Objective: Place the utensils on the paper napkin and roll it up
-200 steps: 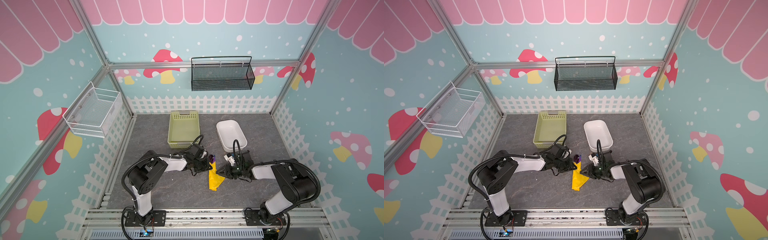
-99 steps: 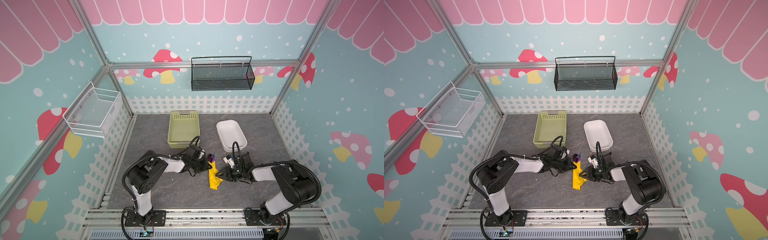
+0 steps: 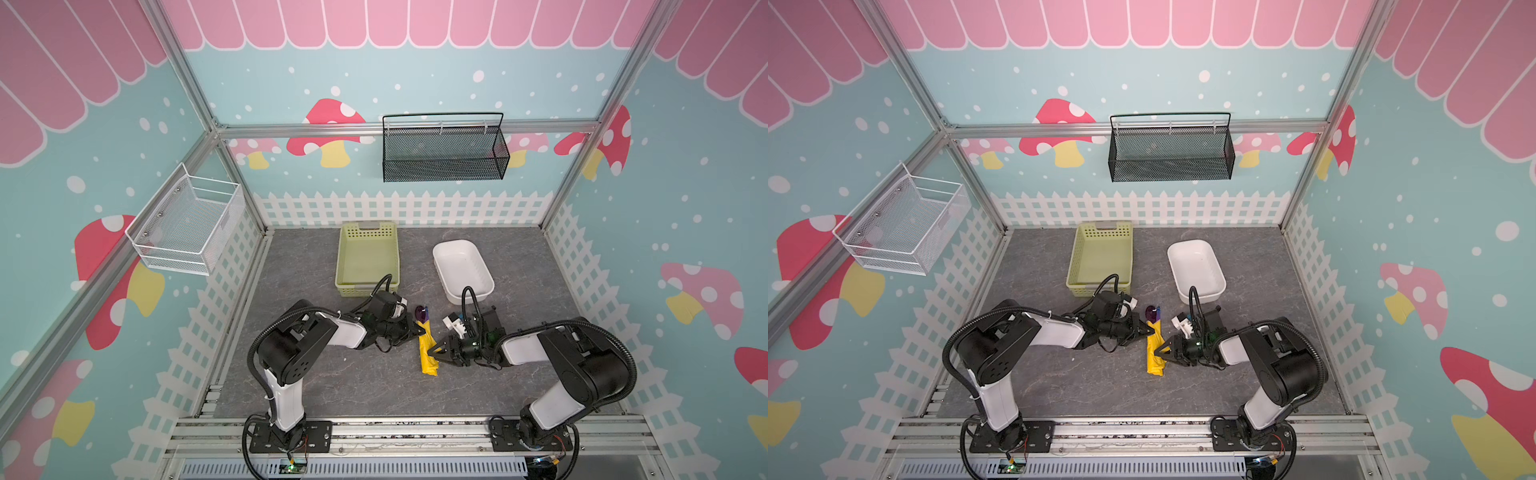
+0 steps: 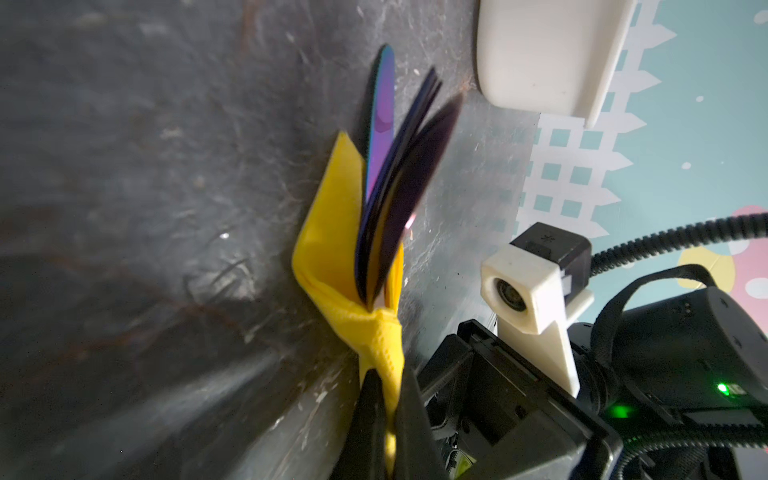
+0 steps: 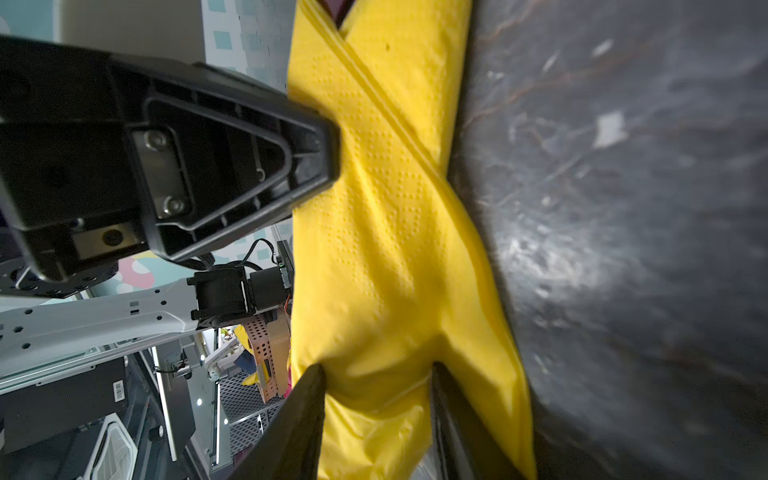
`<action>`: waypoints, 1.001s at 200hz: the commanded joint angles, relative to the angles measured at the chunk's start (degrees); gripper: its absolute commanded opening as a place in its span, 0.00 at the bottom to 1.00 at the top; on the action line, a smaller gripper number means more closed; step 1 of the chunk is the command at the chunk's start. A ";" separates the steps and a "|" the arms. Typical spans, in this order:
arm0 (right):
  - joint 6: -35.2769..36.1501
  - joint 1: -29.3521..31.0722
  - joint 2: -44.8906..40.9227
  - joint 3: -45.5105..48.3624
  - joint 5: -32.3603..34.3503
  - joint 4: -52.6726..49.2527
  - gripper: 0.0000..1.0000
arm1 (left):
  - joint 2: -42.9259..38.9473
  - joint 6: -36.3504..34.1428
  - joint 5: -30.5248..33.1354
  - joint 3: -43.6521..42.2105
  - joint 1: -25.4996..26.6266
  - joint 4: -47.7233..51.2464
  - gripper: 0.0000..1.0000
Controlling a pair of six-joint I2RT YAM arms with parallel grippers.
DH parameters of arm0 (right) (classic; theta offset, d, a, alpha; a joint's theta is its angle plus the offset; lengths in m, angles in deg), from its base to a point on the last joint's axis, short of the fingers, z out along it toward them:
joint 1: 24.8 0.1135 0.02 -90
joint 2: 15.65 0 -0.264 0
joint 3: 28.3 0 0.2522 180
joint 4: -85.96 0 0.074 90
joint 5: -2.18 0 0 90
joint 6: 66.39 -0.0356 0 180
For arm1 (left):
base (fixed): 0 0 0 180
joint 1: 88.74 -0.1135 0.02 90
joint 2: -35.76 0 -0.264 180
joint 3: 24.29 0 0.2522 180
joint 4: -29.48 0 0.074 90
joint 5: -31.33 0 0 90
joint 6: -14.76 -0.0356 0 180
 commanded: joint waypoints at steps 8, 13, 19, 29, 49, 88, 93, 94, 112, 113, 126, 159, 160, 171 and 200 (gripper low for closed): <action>-3.90 0.81 1.82 1.59 -1.96 4.61 0.45 | 0.34 3.12 -0.91 -0.17 -0.44 -5.62 0.00; -4.46 0.85 2.00 1.72 -2.16 5.43 0.46 | 0.26 3.11 -0.85 -0.23 -0.47 -5.55 0.00; -5.08 0.86 2.17 1.91 -2.49 6.36 0.46 | 0.25 3.01 -0.82 -0.28 -0.47 -5.37 0.00; -5.85 0.83 2.54 1.94 -2.76 7.76 0.47 | 0.25 2.70 -0.59 -0.25 -0.46 -4.65 0.00; -7.54 0.83 3.39 2.11 -3.37 10.76 0.47 | 0.50 2.57 -0.50 -0.34 -0.42 -4.33 0.00; -11.75 1.01 5.15 2.69 -4.94 18.11 0.48 | 1.13 2.65 -0.74 -0.34 -0.47 -4.20 0.00; -12.06 1.06 5.37 2.69 -4.99 18.63 0.49 | 1.18 2.65 -0.75 -0.34 -0.46 -4.14 0.00; -12.09 1.03 5.44 2.67 -4.99 18.72 0.49 | 1.15 2.65 -0.75 -0.34 -0.46 -4.11 0.00; -12.37 1.32 5.82 2.56 -5.21 19.76 0.49 | 1.26 2.48 -0.74 -0.25 -0.47 -3.89 0.00; -12.38 1.34 5.84 2.56 -5.23 19.81 0.49 | 1.29 2.48 -0.79 -0.25 -0.47 -3.95 0.00; -12.39 1.49 6.43 2.47 -5.28 20.51 0.49 | 1.47 2.53 -0.83 -0.17 -0.40 -4.00 0.00; -14.57 2.06 7.60 2.05 -5.60 22.52 0.48 | 1.79 2.61 -0.82 -0.25 -0.40 -4.01 0.00; -14.58 2.06 7.61 2.00 -5.60 22.60 0.48 | 1.72 2.59 -0.82 -0.25 -0.44 -4.01 0.00; -14.63 2.14 7.91 1.94 -5.54 22.75 0.47 | 1.88 2.57 -0.79 -0.25 -0.40 -4.05 0.00; -14.77 2.24 7.81 2.02 -4.79 22.84 0.38 | 2.10 2.48 -0.88 -0.25 -0.47 -3.97 0.00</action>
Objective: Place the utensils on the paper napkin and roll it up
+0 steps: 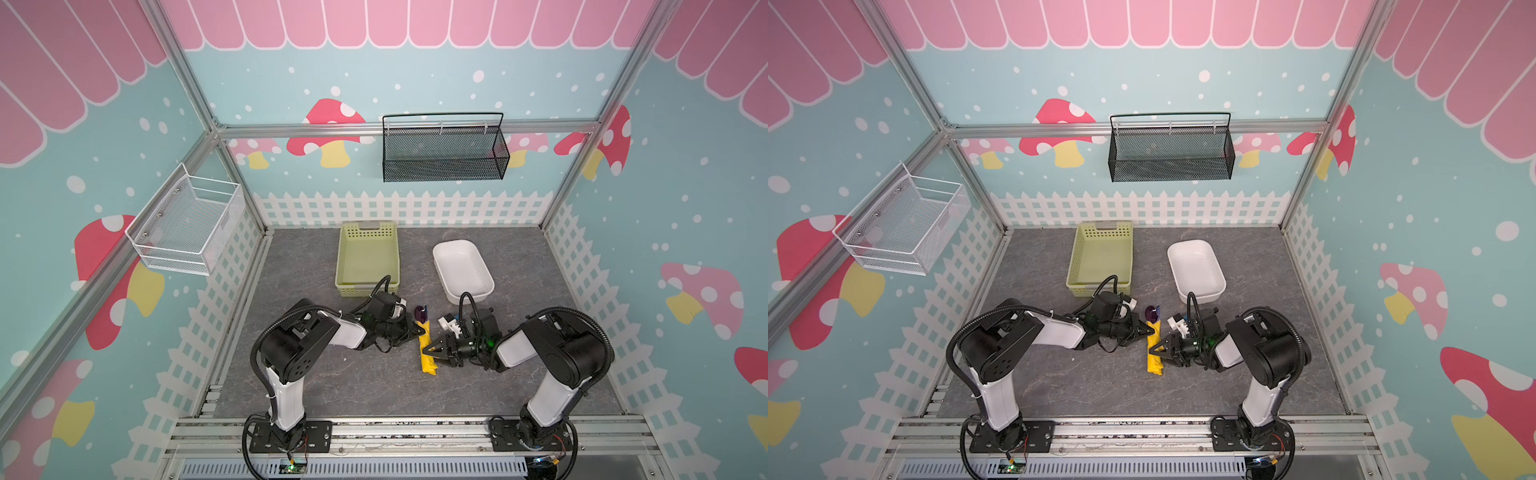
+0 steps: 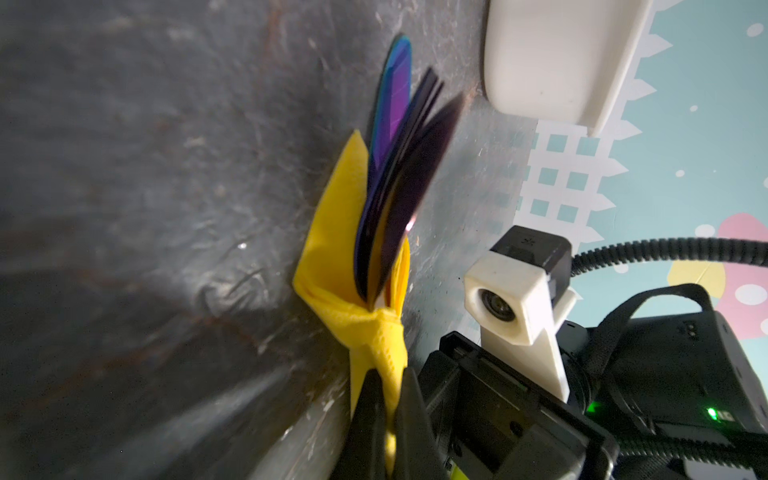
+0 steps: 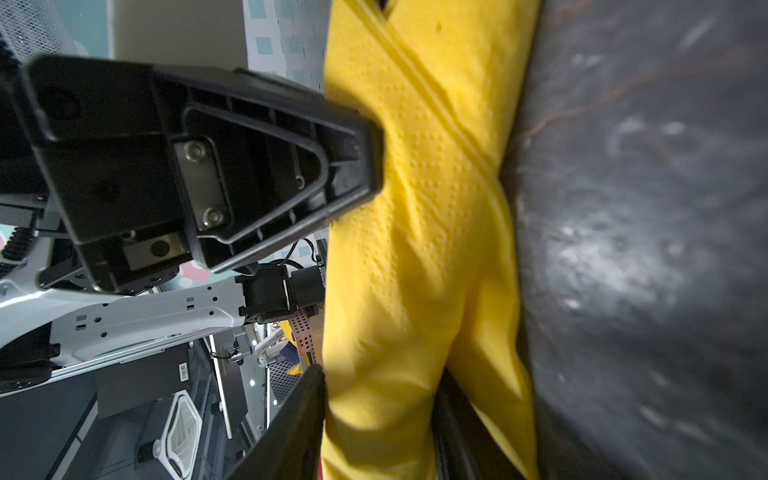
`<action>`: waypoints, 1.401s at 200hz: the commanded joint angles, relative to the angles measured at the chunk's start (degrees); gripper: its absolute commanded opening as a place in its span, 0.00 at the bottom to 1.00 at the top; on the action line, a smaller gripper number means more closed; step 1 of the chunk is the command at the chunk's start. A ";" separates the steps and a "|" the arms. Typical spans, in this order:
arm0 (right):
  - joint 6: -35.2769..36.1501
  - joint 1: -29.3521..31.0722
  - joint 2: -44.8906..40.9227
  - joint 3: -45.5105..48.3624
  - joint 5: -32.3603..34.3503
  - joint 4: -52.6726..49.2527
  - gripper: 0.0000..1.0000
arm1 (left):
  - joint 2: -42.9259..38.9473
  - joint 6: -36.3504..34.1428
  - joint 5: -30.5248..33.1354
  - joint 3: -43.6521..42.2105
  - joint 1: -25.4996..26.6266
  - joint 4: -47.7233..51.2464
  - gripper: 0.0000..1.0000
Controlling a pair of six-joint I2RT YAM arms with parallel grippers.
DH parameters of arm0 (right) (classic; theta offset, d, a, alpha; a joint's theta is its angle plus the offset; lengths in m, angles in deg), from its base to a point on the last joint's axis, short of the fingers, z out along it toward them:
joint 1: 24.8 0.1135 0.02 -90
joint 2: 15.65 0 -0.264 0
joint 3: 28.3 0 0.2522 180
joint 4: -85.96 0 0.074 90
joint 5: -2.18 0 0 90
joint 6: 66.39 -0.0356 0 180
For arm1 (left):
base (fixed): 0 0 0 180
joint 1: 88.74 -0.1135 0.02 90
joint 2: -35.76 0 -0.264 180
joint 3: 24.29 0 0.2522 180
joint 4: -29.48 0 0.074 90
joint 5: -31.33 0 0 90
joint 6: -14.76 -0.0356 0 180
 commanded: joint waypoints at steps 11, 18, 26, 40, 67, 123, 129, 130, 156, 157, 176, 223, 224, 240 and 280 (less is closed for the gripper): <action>-1.18 0.60 0.45 0.07 -0.24 2.56 0.34 | 1.13 1.49 -0.59 0.10 -0.35 -2.08 0.00; -1.22 0.57 0.35 0.12 -0.08 2.50 0.32 | 1.05 1.41 -0.45 0.09 -0.29 -1.95 0.00; -1.20 0.60 0.28 0.15 0.04 2.52 0.29 | 0.97 1.28 -0.42 0.12 -0.29 -1.76 0.00; -1.00 0.59 0.17 0.25 0.25 2.53 0.25 | 0.70 0.72 -0.33 0.35 -0.35 -0.79 0.00; -0.72 0.60 -0.18 0.37 0.90 2.43 0.18 | -0.13 -0.69 0.24 0.93 -0.36 2.03 0.00; 3.00 0.73 -2.82 0.41 3.14 -0.88 0.12 | -4.05 -4.82 3.28 2.19 -0.29 10.07 0.21; 3.75 0.72 -3.26 0.30 3.63 -1.95 0.12 | -4.49 -5.53 3.78 2.37 -0.34 11.37 0.23; 3.88 0.75 -3.31 0.26 3.68 -2.14 0.12 | -4.53 -5.62 3.84 2.38 -0.35 11.54 0.23; 6.41 0.76 -5.15 -0.05 5.31 -4.46 0.10 | -5.84 -6.77 5.03 2.86 -0.28 14.43 0.32; 6.44 0.77 -5.13 -0.05 5.36 -4.53 0.10 | -5.87 -6.81 5.03 2.89 -0.32 14.48 0.32; 7.85 0.77 -6.78 -0.18 6.59 -5.32 0.08 | -6.61 -6.88 4.67 2.67 -0.36 13.64 0.35; 12.38 0.73 -14.32 -1.50 10.98 -10.47 0.05 | -12.40 -9.23 4.89 0.36 -0.36 7.42 0.37; 12.55 0.75 -14.46 -1.52 11.14 -10.62 0.05 | -12.62 -9.32 4.92 0.31 -0.31 7.28 0.37; 15.15 0.77 -18.97 -2.27 13.54 -13.39 0.04 | -15.96 -11.38 5.37 -0.72 -0.34 5.44 0.38; 24.24 0.85 -34.56 -3.79 21.91 -20.55 0.01 | -27.51 -22.07 7.21 -1.66 0.14 4.80 0.39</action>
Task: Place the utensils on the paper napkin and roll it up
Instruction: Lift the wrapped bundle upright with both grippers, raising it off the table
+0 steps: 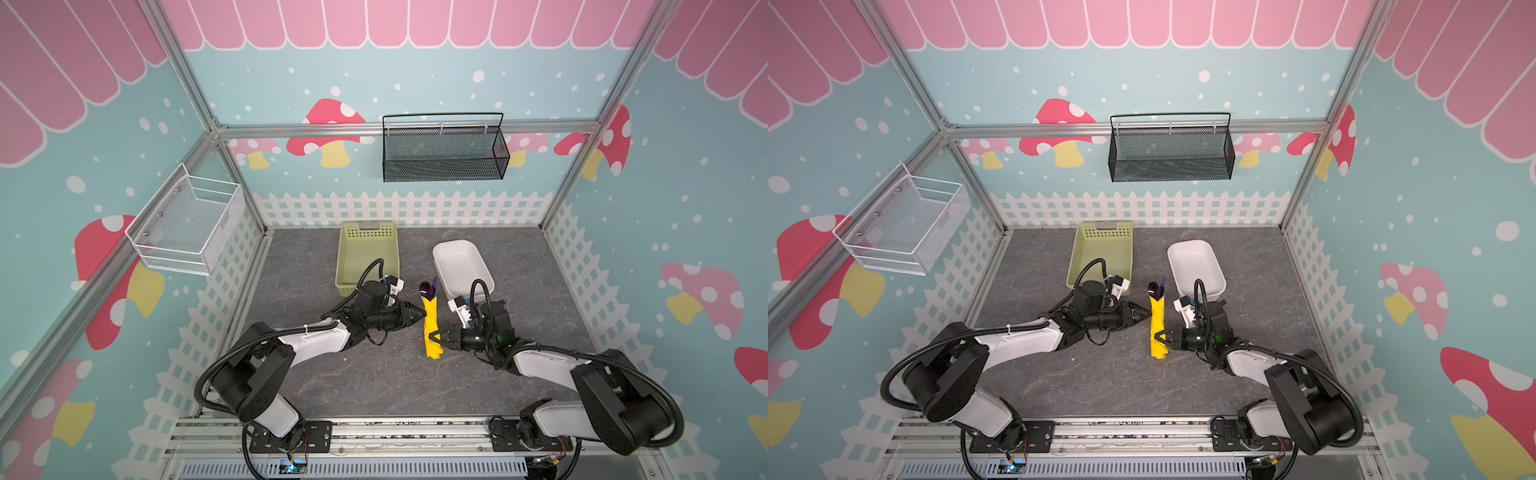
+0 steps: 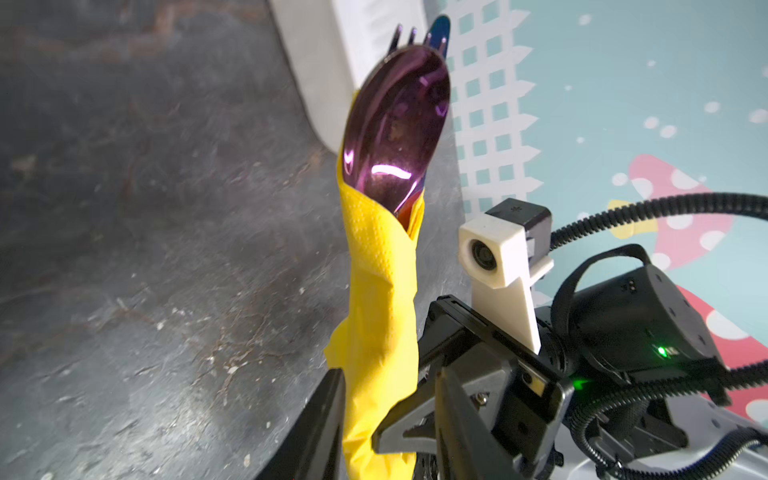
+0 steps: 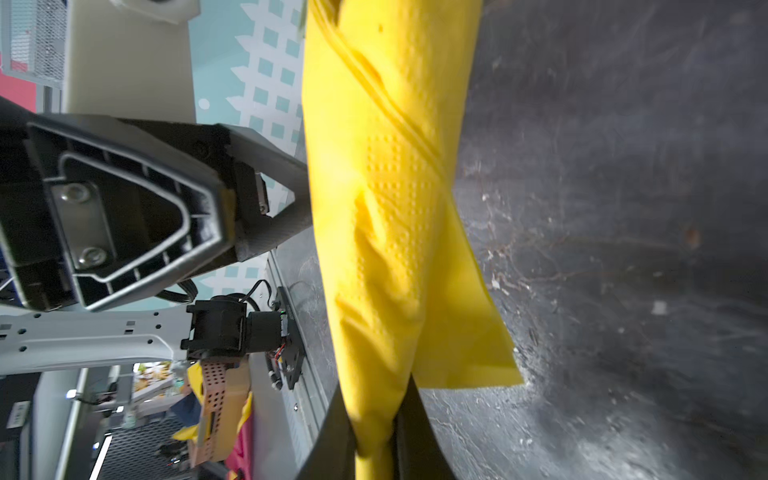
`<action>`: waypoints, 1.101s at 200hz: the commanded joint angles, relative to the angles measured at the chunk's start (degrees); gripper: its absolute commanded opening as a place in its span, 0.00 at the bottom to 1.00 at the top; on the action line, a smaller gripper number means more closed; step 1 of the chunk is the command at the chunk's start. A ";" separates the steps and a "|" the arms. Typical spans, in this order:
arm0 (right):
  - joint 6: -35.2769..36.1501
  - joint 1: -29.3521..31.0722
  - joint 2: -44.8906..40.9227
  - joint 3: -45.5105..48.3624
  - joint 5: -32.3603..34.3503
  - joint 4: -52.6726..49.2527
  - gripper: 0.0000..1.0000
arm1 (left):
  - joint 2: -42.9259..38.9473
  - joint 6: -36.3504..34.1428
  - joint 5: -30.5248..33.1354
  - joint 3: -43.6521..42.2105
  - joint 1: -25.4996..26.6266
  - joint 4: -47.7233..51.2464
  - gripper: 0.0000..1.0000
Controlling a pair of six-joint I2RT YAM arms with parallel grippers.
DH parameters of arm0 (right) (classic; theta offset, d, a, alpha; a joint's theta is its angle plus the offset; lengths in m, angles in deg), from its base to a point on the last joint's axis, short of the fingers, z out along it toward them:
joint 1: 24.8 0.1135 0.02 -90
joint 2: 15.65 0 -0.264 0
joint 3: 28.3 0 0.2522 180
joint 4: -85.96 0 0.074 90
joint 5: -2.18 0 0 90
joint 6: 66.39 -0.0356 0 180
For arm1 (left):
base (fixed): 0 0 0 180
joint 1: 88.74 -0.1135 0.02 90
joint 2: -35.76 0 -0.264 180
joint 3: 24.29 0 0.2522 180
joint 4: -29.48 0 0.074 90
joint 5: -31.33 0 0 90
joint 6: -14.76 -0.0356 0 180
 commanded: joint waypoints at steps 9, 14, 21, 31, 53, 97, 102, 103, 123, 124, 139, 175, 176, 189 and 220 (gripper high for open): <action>10.01 0.40 -11.58 -2.86 7.70 -3.83 0.02 | -9.31 -11.60 2.09 -0.45 0.55 -2.38 0.40; 11.01 0.39 -13.47 -3.34 8.63 -4.83 0.02 | -10.77 -13.31 1.99 -0.22 0.72 -2.12 0.40; 12.64 0.37 -15.59 -4.14 9.93 -6.14 0.02 | -12.85 -15.48 1.92 0.22 0.97 -1.64 0.42; 14.68 0.46 -18.45 -5.54 11.33 -7.86 0.02 | -15.56 -18.44 2.42 1.01 1.34 -0.45 0.45; 17.84 0.48 -22.79 -8.13 13.03 -9.82 0.01 | -19.62 -23.33 2.36 3.08 2.22 0.89 0.53; 21.58 1.58 -27.38 -11.73 12.52 -8.57 0.01 | -18.18 -30.81 1.57 12.54 5.57 8.35 0.56; 21.95 1.76 -27.49 -12.26 12.26 -8.50 0.01 | -17.74 -31.05 1.36 13.46 5.80 8.52 0.56; 22.01 1.78 -27.55 -12.33 12.18 -8.51 0.01 | -17.61 -31.06 1.31 13.61 5.82 8.57 0.56; 23.51 2.59 -28.25 -13.57 10.94 -7.96 0.01 | -15.60 -30.57 -0.07 15.94 6.14 7.40 0.58; 23.54 2.64 -28.28 -13.61 10.91 -7.94 0.01 | -15.48 -30.56 -0.11 16.04 6.17 7.39 0.58; 23.98 3.30 -28.60 -14.20 10.62 -7.58 0.02 | -14.31 -30.55 -0.23 17.24 6.41 7.08 0.59; 25.09 5.39 -28.55 -15.18 10.12 -7.34 0.02 | -12.60 -31.20 -1.03 19.39 7.22 7.15 0.61; 25.12 5.40 -28.57 -15.20 10.11 -7.32 0.02 | -12.49 -31.27 -1.07 19.43 7.23 7.22 0.61; 25.48 6.14 -28.28 -15.41 10.00 -7.20 0.02 | -11.95 -31.65 -1.42 20.15 7.48 7.72 0.62; 26.12 7.84 -27.87 -16.14 10.17 -7.19 0.02 | -10.89 -31.85 -2.70 21.30 7.60 8.00 0.61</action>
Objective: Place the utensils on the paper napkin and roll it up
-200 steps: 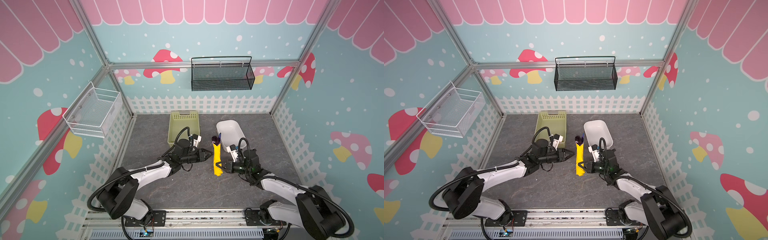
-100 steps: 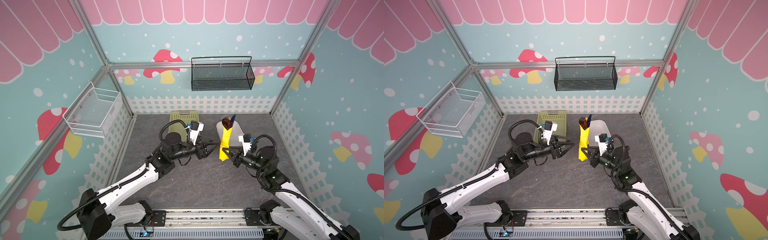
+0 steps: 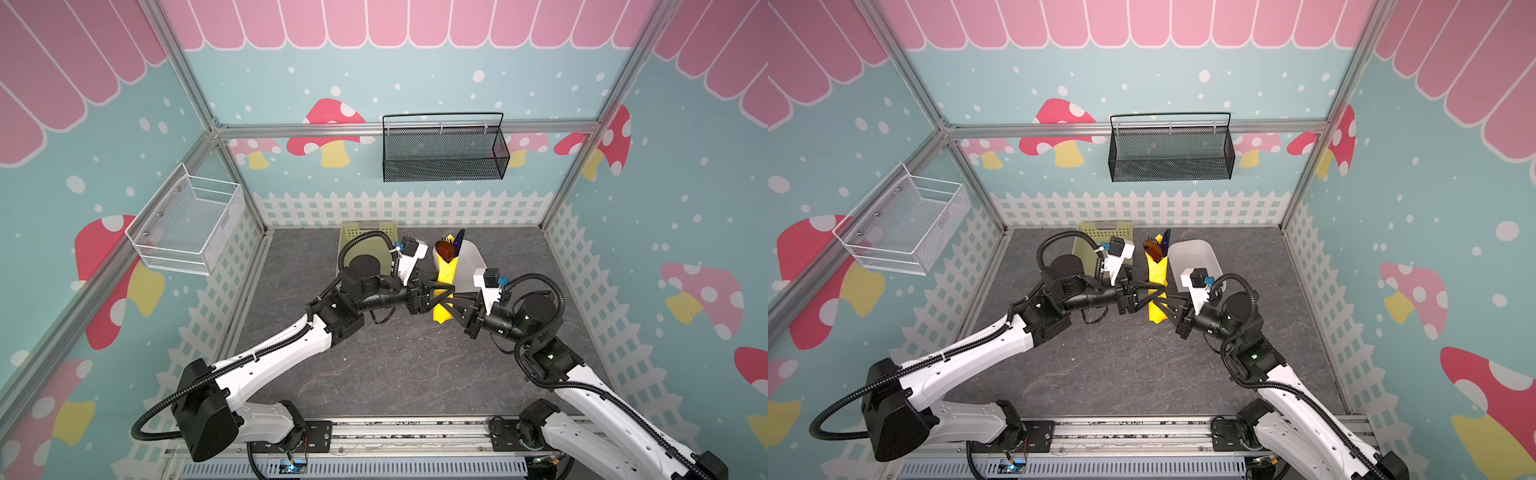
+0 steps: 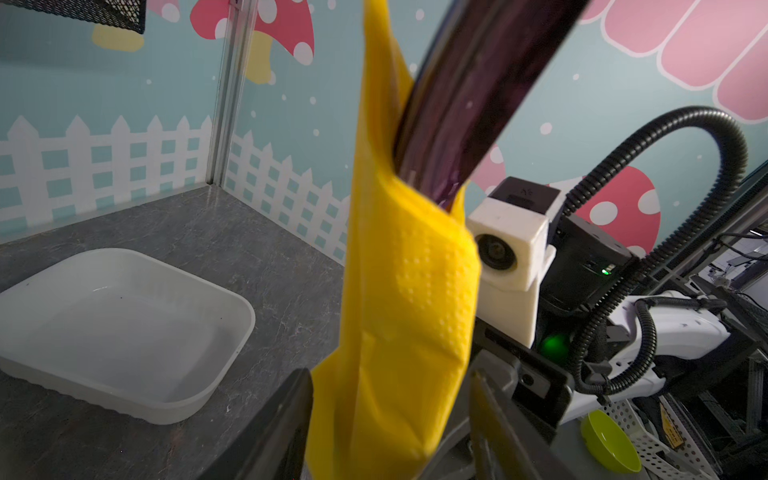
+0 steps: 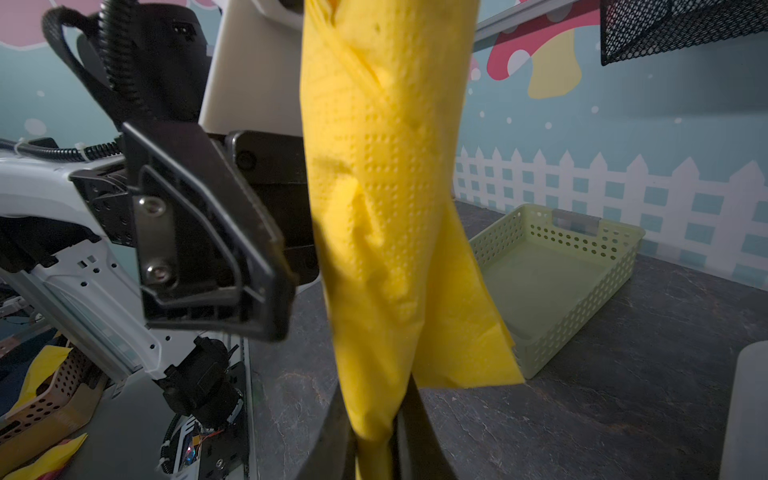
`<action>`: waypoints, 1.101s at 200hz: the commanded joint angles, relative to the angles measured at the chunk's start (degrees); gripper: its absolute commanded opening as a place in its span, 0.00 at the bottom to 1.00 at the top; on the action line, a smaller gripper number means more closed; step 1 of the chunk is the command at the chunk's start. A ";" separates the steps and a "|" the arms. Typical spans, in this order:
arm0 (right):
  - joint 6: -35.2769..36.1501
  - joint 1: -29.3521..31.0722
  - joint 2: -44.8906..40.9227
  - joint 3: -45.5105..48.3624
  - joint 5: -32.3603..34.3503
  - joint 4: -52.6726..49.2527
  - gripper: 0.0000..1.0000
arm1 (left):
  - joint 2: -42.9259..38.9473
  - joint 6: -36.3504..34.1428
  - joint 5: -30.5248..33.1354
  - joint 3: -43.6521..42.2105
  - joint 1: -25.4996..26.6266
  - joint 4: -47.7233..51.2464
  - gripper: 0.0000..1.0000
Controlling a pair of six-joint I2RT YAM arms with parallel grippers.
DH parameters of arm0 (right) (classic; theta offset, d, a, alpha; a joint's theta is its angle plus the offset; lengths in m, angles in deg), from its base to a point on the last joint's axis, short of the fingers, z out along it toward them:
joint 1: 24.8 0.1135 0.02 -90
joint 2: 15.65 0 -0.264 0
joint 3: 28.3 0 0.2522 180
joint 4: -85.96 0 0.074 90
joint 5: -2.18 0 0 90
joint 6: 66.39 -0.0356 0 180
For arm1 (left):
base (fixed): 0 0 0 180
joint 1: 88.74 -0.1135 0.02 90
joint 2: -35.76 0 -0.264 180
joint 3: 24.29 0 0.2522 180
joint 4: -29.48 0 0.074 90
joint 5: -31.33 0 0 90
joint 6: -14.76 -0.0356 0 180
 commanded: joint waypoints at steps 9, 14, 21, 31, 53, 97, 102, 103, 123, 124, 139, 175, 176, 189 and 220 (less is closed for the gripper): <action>2.36 1.36 -0.20 -2.91 -0.37 2.67 0.02 | 0.75 -1.95 -2.13 2.33 0.31 0.60 0.59; 2.36 1.42 -0.17 -2.94 -0.23 2.55 0.02 | 0.73 -1.99 -2.24 2.38 0.32 0.47 0.58; 2.37 1.56 -0.20 -2.99 0.07 2.58 0.02 | 0.82 -2.00 -2.35 2.41 0.33 0.45 0.56; 2.42 1.67 -0.35 -3.07 0.42 2.46 0.02 | 0.87 -1.99 -2.26 2.48 0.32 0.50 0.54; 2.45 1.93 -0.48 -3.20 1.03 1.98 0.02 | 0.85 -2.07 -1.60 2.39 0.32 0.86 0.50; 2.88 2.06 -0.91 -3.38 2.50 1.38 0.02 | 1.47 -2.14 0.19 3.30 0.32 4.13 0.48; 2.97 2.03 -0.99 -3.36 2.69 1.34 0.02 | 1.58 -2.17 0.20 3.43 0.32 4.52 0.47; 2.97 2.02 -0.95 -3.36 2.70 1.32 0.02 | 1.59 -2.17 0.20 3.48 0.32 4.60 0.47; 3.24 2.02 -1.03 -3.37 3.27 0.90 0.02 | 1.92 -1.81 -0.48 3.49 0.32 4.08 0.39; 3.24 2.02 -1.02 -3.41 3.30 0.88 0.02 | 1.94 -1.77 -0.49 3.47 0.32 4.03 0.39; 3.32 2.10 -1.12 -3.47 3.76 0.63 0.02 | 2.13 -1.28 -0.84 3.51 0.32 3.67 0.37; 3.59 2.18 -1.53 -3.49 3.98 0.54 0.02 | 2.80 -0.84 -1.38 3.95 0.23 4.43 0.42; 3.63 2.14 -1.57 -3.47 3.96 0.57 0.02 | 2.86 -0.84 -1.42 3.96 0.23 4.47 0.42; 3.68 2.19 -1.69 -3.54 4.19 0.57 0.02 | 3.18 -0.83 -1.87 4.30 0.23 5.14 0.43; 3.93 2.12 -2.17 -3.72 5.00 0.35 0.02 | 3.80 -1.25 -2.44 4.93 0.23 7.34 0.45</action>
